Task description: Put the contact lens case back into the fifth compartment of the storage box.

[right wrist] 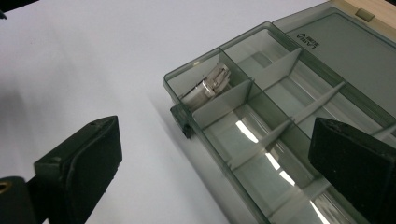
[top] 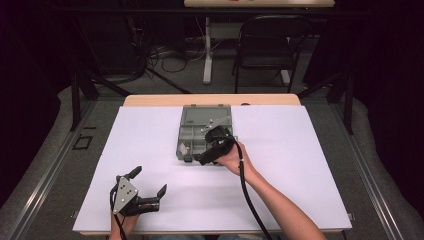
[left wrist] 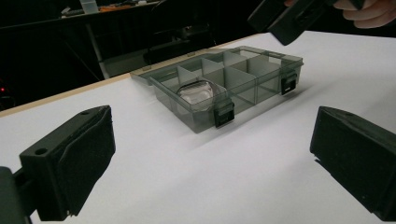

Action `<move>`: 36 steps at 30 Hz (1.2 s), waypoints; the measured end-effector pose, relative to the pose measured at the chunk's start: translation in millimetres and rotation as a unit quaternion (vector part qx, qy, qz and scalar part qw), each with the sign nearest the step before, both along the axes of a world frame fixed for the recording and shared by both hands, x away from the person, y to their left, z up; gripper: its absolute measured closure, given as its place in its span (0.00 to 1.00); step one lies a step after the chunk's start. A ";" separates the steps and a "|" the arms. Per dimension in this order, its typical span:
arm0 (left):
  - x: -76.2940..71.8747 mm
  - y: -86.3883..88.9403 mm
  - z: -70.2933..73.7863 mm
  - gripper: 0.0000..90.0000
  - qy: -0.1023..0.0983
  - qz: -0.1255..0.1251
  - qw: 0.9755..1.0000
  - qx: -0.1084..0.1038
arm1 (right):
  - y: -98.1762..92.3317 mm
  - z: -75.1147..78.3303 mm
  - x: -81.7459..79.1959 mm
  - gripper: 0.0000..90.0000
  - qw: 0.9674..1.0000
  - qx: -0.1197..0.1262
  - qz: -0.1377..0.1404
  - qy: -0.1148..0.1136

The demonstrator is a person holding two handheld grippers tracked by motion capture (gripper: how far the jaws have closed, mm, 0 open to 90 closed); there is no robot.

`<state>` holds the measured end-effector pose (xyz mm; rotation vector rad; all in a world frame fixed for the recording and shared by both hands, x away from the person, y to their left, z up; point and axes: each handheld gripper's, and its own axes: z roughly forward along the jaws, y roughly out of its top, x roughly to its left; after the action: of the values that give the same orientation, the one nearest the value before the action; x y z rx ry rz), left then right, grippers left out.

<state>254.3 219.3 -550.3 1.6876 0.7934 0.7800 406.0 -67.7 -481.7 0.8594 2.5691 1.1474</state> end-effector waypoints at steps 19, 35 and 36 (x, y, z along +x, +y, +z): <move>0.1 -0.5 0.1 0.00 0.000 0.001 1.000 0.000 | -59.0 1.1 -22.9 0.02 1.000 0.010 -0.017 -0.010; -0.2 -0.3 0.2 0.00 0.000 0.000 1.000 0.001 | -97.9 -7.8 -41.2 0.02 0.999 0.010 -0.038 -0.014; -0.3 -0.5 0.2 0.00 0.000 0.001 1.000 0.000 | -100.3 -8.1 -42.6 0.02 0.999 0.009 -0.039 -0.016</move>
<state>254.0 218.8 -550.1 1.6870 0.7940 0.7818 363.4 -168.0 -489.8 0.9280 2.4805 1.1556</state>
